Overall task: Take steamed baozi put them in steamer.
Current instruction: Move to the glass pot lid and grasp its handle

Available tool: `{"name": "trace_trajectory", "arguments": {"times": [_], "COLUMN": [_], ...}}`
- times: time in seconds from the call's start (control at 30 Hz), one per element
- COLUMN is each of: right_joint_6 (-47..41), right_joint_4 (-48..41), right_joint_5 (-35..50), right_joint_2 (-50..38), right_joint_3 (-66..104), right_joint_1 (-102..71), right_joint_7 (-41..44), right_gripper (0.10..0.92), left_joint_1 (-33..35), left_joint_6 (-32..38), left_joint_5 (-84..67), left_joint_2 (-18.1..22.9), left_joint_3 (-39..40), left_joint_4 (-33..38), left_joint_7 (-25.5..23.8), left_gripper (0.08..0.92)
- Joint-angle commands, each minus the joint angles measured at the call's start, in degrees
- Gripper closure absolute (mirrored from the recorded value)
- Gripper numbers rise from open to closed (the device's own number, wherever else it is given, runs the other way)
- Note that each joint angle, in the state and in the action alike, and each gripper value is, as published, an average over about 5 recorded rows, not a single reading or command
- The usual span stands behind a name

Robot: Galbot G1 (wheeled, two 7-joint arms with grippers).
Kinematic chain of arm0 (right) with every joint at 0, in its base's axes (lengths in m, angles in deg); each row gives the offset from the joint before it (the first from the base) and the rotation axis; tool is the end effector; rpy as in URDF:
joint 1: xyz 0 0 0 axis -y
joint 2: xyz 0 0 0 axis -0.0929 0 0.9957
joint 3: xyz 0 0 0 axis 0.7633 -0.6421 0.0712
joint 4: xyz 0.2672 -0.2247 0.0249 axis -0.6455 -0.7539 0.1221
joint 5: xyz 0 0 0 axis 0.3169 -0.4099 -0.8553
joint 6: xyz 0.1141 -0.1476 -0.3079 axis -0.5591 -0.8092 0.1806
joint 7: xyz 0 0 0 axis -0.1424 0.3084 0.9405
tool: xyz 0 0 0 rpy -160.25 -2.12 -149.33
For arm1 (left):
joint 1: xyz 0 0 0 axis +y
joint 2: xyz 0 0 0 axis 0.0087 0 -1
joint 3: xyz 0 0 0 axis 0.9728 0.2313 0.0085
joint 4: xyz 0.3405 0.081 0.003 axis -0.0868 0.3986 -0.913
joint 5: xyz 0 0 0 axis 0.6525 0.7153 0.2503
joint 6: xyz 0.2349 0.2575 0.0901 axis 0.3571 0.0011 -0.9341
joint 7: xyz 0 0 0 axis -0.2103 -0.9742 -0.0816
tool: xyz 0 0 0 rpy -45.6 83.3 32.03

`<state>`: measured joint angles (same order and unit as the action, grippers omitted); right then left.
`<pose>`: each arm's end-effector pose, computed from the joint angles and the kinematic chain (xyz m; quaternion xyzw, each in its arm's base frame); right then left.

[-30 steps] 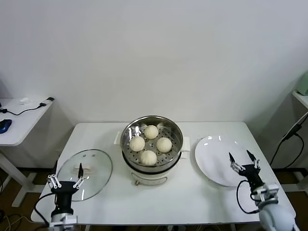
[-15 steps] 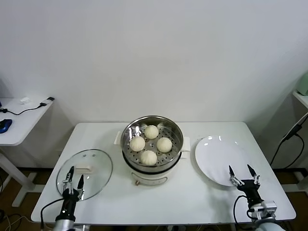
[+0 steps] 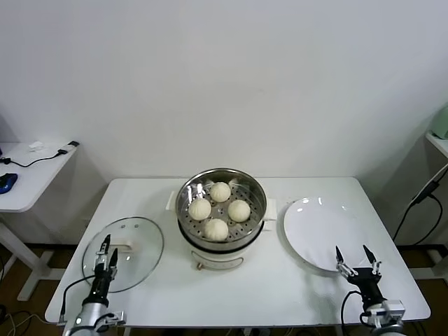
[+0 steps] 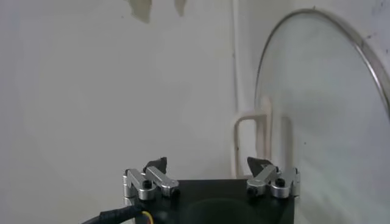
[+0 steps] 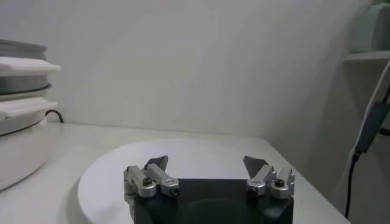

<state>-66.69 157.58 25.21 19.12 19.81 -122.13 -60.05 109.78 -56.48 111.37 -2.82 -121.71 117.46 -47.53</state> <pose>0.1886 -0.1702 -0.4125 -0.0188 -0.9957 0.0404 0.0815 0.2076 0.1583 -0.4734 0.0402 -0.6756 -0.7354 0.0332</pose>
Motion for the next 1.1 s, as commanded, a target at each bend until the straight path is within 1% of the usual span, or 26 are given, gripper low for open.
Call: {"name": "trace_trajectory", "arguments": {"times": [0.03, 0.23, 0.33, 0.43, 0.83, 0.97, 1.1], "right_joint_6": [0.17, 0.29, 0.44, 0.67, 1.38, 1.49, 1.60], "right_joint_4": [0.45, 0.28, -0.03, -0.55, -1.65, -1.73, -1.69], "right_joint_5": [-0.51, -0.76, -1.04, -1.30, -1.64, -1.61, -1.55], "right_joint_2": [0.81, 0.97, 1.10, 1.17, 1.04, 1.05, 1.11], "right_joint_3": [0.56, 0.53, 0.37, 0.19, 0.08, 0.20, 0.32], "right_joint_1": [-0.63, -0.62, -0.58, -0.45, -0.58, -0.60, -0.54], "right_joint_7": [0.13, 0.20, 0.29, 0.46, 1.21, 1.20, 1.18], "right_gripper": [0.203, 0.203, 0.203, 0.203, 0.203, 0.203, 0.203], "left_joint_1": [-5.59, -5.64, -5.22, -4.80, -4.88, -4.36, -3.95], "left_joint_6": [-1.03, -1.73, -1.89, -1.97, -3.40, -4.83, -5.43], "left_joint_5": [2.18, 0.40, -0.34, -1.19, -2.27, -3.94, -5.76], "left_joint_2": [-0.63, -1.21, -1.51, -1.56, -0.05, 0.33, 0.98], "left_joint_3": [0.49, 0.93, 1.03, 1.20, 1.85, 2.22, 1.62], "left_joint_4": [-5.70, -5.06, -4.72, -4.14, -3.60, -2.45, -0.40], "left_joint_7": [-1.11, -2.69, -3.57, -4.33, -6.43, -7.69, -8.12], "left_gripper": [0.177, 0.177, 0.198, 0.265, 0.611, 0.732, 0.836]}}
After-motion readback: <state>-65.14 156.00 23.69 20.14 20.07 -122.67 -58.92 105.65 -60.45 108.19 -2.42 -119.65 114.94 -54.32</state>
